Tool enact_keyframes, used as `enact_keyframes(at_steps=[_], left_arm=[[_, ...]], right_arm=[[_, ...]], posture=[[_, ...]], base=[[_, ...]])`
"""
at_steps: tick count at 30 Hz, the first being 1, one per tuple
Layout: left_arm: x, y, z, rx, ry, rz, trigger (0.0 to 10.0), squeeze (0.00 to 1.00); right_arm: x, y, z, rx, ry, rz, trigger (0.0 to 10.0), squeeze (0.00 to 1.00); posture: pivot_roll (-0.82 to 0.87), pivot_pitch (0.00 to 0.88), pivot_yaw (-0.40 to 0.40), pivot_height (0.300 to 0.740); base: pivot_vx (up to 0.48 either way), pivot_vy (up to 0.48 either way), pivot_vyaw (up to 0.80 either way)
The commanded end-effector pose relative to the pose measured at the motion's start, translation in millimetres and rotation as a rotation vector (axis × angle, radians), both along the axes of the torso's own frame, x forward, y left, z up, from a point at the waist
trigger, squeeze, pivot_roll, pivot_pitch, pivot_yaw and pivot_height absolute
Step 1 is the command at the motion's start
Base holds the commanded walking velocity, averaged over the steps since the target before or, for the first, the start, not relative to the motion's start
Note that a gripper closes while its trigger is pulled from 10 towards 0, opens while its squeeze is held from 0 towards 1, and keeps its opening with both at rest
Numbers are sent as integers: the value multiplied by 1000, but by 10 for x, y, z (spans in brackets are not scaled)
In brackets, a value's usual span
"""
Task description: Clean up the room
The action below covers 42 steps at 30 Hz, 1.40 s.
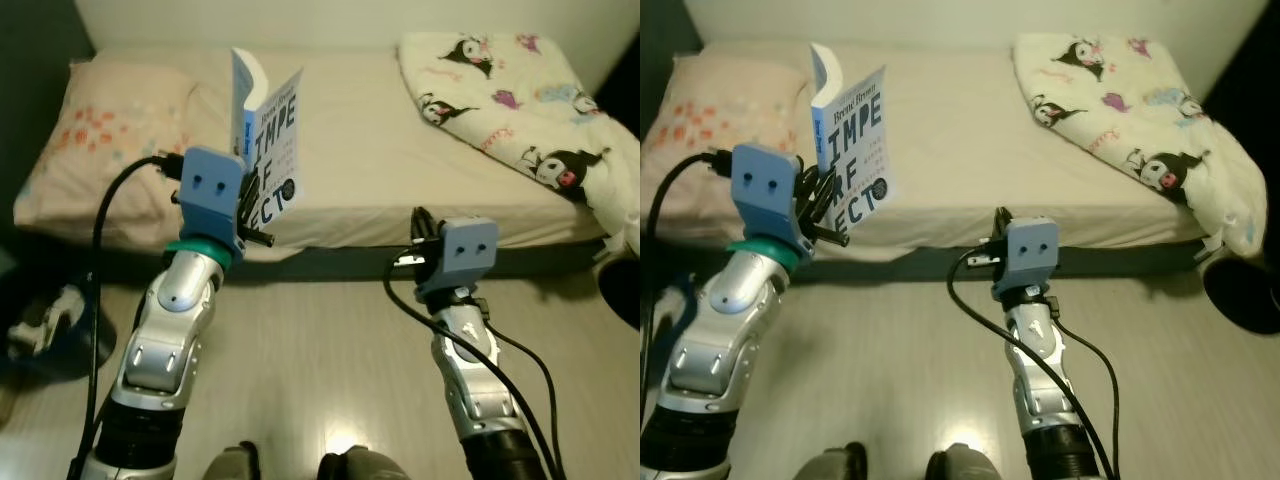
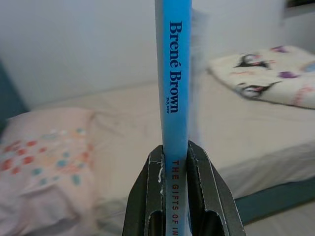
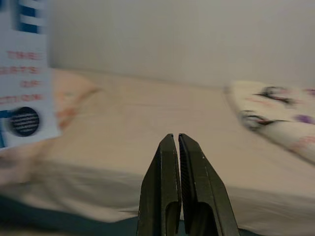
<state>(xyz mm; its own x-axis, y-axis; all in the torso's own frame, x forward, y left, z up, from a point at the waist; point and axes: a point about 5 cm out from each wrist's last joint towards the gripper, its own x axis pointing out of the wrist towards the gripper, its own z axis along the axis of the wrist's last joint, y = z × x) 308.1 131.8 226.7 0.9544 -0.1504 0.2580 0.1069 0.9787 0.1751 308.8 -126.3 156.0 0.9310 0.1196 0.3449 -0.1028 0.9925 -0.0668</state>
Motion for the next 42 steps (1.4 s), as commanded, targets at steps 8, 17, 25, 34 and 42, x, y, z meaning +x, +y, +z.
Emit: enact_keyframes(at_steps=[8,17,25,34,42], left_arm=[[-16,-28,45,15,-36,-5,10000,0],[-12,-32,39,18,-34,-6,10000,0],[-6,-35,29,17,-31,-6,10000,0],[3,-34,29,17,-33,-3,10000,0],[11,-42,30,18,-36,-4,10000,0]], right_arm=[[-14,-65,-29,15,11,-22,10000,0],[-13,-63,-28,14,10,-20,10000,0],[-9,-70,-27,-3,10,-21,10000,0],[-1,-64,-22,-14,8,-17,10000,0],[0,-55,-19,-7,6,-8,10000,0]], posture=[[-70,110,9,740],[-73,110,10,740],[-75,107,9,740],[-75,102,8,740],[-77,95,7,740]], base=[[240,0,59],[480,0,0],[480,0,0],[480,0,685],[480,0,0]])
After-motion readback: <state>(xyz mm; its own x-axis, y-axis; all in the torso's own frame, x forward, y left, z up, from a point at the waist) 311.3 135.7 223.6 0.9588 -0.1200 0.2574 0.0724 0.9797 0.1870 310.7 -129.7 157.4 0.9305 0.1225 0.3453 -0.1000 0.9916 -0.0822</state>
